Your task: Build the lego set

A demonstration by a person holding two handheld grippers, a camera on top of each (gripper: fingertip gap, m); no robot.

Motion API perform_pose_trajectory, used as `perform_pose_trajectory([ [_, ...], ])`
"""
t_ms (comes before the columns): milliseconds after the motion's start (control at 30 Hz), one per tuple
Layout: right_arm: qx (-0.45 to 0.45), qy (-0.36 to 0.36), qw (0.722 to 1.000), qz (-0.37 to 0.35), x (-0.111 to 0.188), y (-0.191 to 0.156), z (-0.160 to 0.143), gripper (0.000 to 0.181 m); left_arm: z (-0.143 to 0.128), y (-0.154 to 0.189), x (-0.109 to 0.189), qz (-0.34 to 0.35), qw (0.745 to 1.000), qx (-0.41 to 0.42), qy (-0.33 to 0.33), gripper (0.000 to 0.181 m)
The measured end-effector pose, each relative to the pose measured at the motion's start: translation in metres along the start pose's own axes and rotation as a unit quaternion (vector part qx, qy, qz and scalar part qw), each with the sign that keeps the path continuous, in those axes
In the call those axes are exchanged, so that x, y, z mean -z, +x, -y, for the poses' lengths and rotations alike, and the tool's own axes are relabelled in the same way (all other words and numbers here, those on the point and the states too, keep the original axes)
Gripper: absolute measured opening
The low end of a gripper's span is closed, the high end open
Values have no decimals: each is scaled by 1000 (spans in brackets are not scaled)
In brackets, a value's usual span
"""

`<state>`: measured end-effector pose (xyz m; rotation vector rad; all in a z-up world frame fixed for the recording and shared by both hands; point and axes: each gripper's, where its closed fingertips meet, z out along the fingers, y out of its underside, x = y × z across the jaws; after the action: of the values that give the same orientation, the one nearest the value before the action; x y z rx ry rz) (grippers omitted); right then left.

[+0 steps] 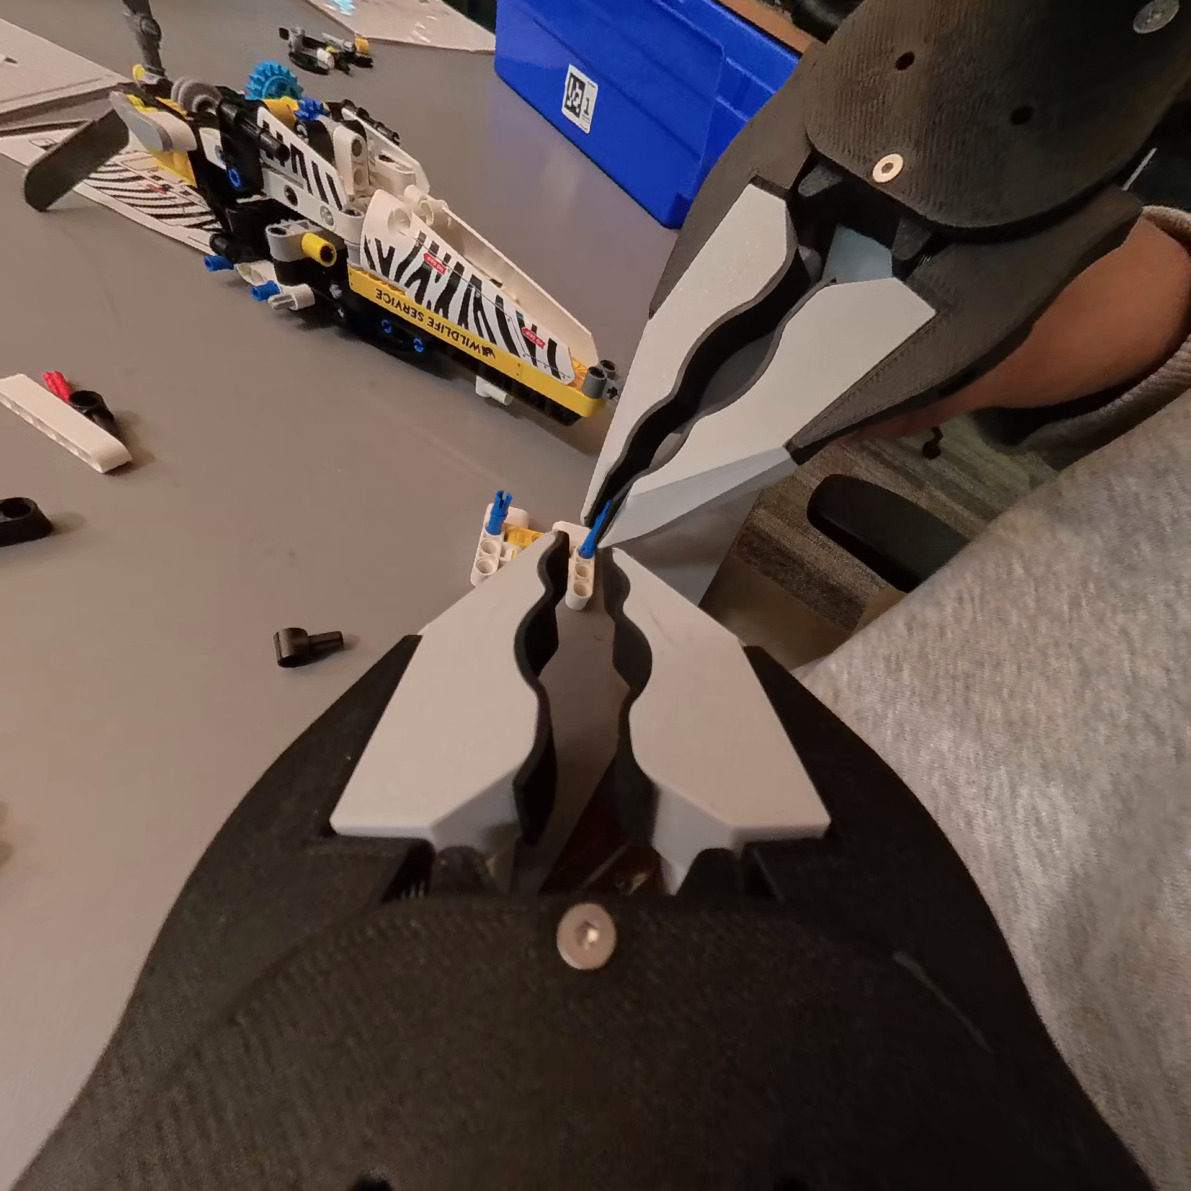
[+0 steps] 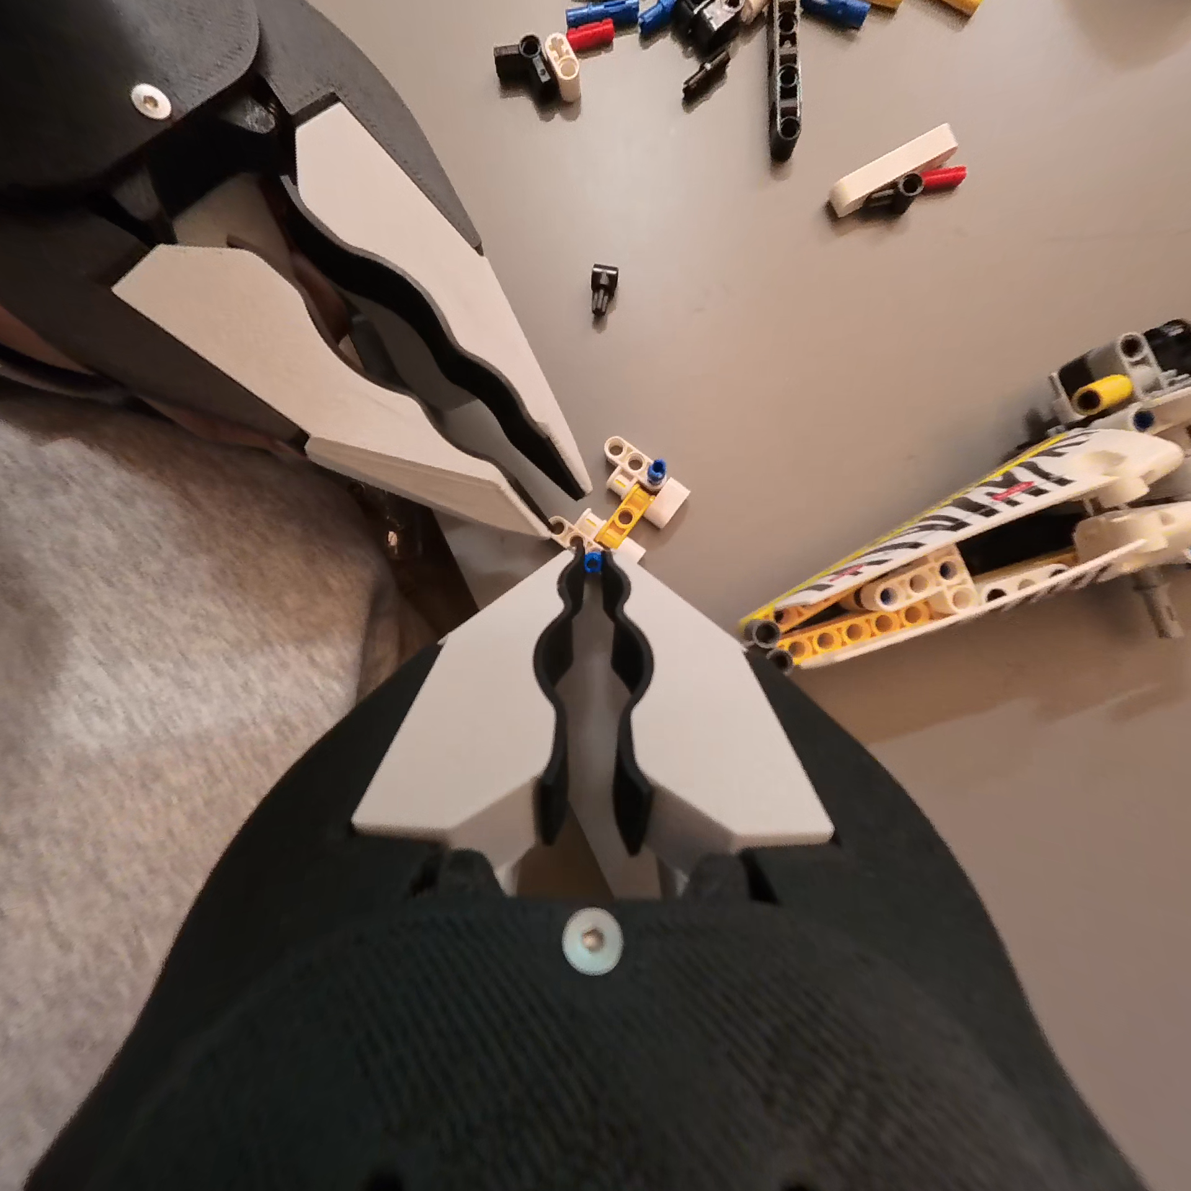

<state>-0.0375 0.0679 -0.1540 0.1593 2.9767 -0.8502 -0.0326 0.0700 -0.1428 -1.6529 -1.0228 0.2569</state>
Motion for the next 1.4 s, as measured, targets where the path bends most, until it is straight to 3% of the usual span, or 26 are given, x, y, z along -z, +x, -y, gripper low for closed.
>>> perform_pose_trajectory([
  [733, -5, -54, 999, 5, -4, 2, -8, 3, 0, 0, 1, -7, 1000, 7, 0, 7],
  [867, 29, -53, 998, -15, -6, 2, -7, 3, 0, -1, 2, -8, 1000, 10, 1, 7],
  [1200, 7, -24, 1000, -5, -7, 1, -4, 3, 1, -1, 2, -9, 1000, 12, 4, 7],
  [1300, -28, 1, 999, 23, -6, -4, 0, 30, 1, -1, 2, -8, 1000, 13, 5, 7],
  [1400, -24, 29, 999, 8, 1, -1, 5, 35, 1, -1, 2, -6, 1000, 13, 8, 8],
])
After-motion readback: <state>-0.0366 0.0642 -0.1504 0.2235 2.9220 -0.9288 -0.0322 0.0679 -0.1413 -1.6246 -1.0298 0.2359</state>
